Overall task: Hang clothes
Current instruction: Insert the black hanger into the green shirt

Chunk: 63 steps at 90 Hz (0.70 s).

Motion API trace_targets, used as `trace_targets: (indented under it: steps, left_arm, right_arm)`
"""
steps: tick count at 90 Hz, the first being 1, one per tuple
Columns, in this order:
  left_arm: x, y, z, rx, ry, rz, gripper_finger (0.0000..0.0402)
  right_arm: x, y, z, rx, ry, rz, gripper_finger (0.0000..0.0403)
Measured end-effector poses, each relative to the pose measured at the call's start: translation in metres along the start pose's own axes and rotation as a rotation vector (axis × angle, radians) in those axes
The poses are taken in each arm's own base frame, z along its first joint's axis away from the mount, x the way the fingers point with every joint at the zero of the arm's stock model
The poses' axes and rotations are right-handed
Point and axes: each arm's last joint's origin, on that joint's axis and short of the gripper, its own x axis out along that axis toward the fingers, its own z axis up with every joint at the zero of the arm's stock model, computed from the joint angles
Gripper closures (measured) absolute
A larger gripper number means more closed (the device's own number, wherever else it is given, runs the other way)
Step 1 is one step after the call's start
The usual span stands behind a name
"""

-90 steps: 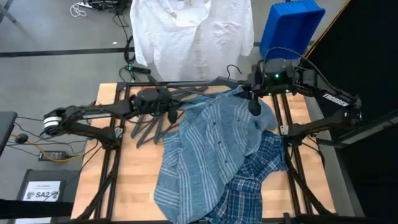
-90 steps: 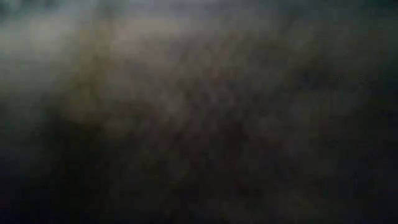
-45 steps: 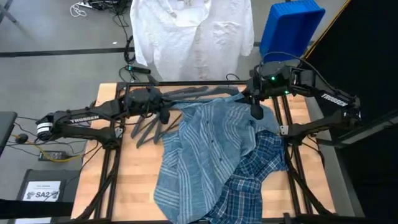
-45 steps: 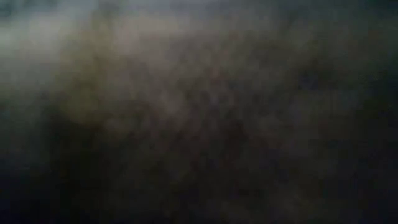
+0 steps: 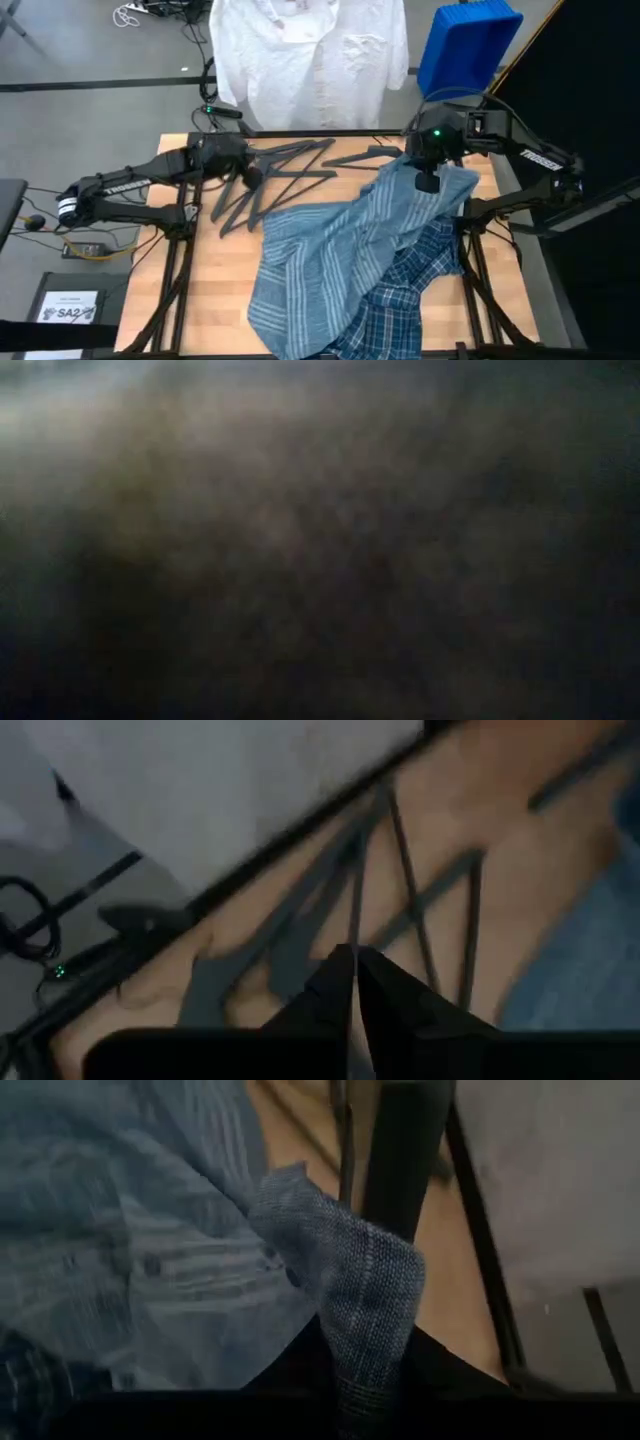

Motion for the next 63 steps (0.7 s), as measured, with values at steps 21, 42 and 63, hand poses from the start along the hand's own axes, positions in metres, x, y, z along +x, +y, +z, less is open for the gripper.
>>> trace_targets:
  steps: [21, 42, 63]
  left_arm:
    - [0.005, -0.022, 0.012, 0.015, -0.230, -0.238, 0.0401]
    - [0.018, -0.047, -0.014, 0.112, -0.477, -0.367, 0.0401]
    - [0.038, -0.059, -0.037, 0.181, -0.558, -0.395, 0.0396]
  right_arm:
    - [0.001, -0.002, 0.012, 0.021, -0.112, -0.059, 0.0377]
    - [-0.001, -0.007, 0.024, 0.074, -0.234, -0.122, 0.0377]
    - [-0.003, -0.007, 0.032, 0.081, -0.318, -0.107, 0.0377]
